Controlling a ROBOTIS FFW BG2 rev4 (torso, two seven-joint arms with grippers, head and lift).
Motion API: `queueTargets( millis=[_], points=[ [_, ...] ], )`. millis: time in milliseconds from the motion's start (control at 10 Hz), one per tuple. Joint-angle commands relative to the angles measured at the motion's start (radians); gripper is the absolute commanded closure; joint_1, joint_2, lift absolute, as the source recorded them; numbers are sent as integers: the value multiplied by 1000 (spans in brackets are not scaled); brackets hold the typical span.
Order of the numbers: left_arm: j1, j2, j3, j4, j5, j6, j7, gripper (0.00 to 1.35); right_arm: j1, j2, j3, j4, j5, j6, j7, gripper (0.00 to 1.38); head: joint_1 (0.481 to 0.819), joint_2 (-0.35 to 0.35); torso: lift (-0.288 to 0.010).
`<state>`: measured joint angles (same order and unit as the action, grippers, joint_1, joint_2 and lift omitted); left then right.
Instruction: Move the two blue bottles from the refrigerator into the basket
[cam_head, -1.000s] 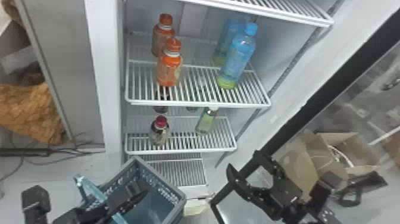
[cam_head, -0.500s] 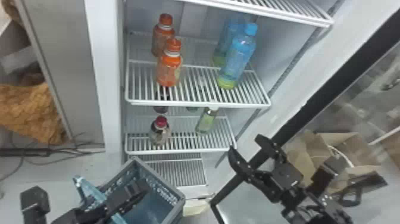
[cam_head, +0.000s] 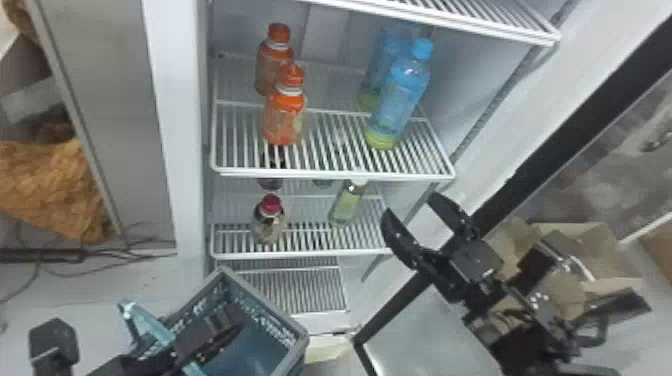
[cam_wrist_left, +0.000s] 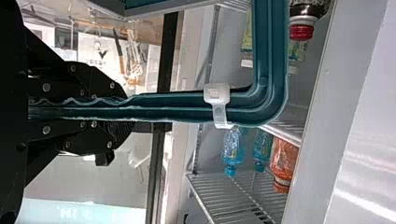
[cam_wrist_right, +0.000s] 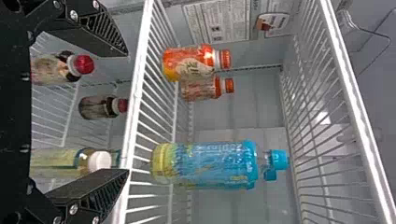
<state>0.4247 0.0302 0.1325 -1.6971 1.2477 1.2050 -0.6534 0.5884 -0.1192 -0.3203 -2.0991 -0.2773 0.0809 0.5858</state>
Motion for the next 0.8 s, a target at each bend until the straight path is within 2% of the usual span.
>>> queueTargets(
  millis=[0, 700],
  points=[
    [0, 2, -3, 0, 1, 0, 0, 1202, -44, 1, -1, 19, -4, 0, -7, 162, 695, -350, 0],
    [-5, 7, -11, 0, 3, 0, 0, 1202, -238, 1, 15, 161, -16, 0, -43, 157, 695, -350, 0]
  ],
)
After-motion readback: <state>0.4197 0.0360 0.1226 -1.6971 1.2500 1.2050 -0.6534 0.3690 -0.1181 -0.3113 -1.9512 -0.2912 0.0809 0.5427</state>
